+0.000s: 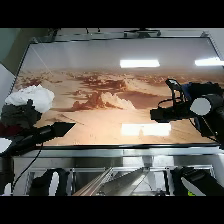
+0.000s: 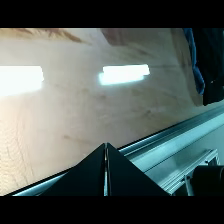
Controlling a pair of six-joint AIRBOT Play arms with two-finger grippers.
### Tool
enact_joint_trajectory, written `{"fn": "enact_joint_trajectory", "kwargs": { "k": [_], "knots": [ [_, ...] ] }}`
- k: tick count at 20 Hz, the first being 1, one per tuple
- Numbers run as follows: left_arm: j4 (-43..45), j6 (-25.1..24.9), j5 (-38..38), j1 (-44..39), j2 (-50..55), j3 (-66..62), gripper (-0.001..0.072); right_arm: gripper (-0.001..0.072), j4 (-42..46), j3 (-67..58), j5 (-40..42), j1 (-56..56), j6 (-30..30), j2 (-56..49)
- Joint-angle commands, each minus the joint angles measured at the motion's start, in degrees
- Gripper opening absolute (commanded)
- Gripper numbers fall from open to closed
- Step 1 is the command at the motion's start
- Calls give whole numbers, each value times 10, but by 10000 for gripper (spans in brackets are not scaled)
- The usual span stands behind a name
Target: Fold the shirts.
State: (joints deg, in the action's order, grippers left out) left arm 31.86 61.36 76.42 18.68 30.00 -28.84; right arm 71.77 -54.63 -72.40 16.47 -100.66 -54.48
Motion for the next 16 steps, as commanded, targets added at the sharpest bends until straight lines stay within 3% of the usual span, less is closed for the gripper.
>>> {"fn": "enact_joint_trajectory", "kwargs": {
  "k": [1, 16],
  "knots": [
    [0, 0, 0, 0, 0, 0, 11, 20, 0, 0, 0, 0, 0, 0],
    [0, 0, 0, 0, 0, 0, 10, 19, 0, 0, 8, 0, 0, 0]
  ]
}}
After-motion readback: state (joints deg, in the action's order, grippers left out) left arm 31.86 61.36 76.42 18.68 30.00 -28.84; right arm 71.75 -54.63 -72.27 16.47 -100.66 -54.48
